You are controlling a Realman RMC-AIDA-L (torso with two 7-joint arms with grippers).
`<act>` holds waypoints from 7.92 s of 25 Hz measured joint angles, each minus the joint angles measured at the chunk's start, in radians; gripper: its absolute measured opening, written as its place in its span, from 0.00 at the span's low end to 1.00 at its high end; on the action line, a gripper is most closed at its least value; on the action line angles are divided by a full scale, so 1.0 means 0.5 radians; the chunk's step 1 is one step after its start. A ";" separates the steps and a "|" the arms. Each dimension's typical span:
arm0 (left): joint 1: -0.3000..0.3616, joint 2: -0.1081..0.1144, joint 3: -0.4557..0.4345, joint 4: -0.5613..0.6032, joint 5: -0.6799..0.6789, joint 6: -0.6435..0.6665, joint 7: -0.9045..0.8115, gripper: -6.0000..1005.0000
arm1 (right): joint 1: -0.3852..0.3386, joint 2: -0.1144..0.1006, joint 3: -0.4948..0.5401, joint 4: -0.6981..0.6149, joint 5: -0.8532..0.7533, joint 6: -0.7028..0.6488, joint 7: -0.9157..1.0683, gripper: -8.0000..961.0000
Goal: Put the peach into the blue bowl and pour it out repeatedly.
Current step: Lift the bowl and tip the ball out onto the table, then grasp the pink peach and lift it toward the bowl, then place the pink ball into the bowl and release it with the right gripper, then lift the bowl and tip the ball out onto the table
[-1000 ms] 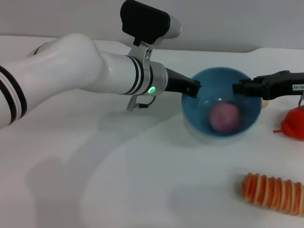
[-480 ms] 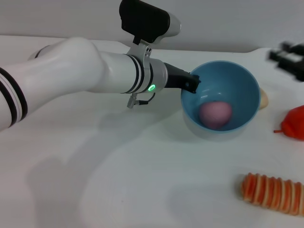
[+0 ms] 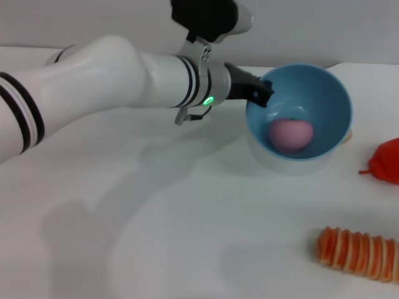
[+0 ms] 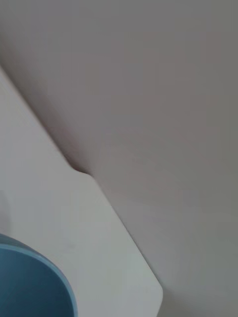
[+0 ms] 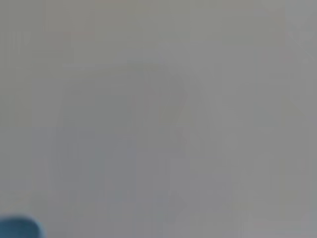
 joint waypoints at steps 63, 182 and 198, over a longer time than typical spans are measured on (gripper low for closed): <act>-0.012 0.002 0.117 -0.102 0.018 -0.677 0.282 0.00 | 0.275 -0.013 0.347 -0.337 -1.634 -0.311 2.066 0.49; -0.135 -0.013 0.474 0.181 -0.183 -0.716 1.521 0.01 | -0.093 0.003 1.475 0.476 -0.712 -0.184 -0.378 0.38; -0.005 -0.013 0.947 0.224 0.376 -1.411 1.684 0.01 | -0.022 0.011 1.526 0.558 -0.681 -0.177 -0.468 0.73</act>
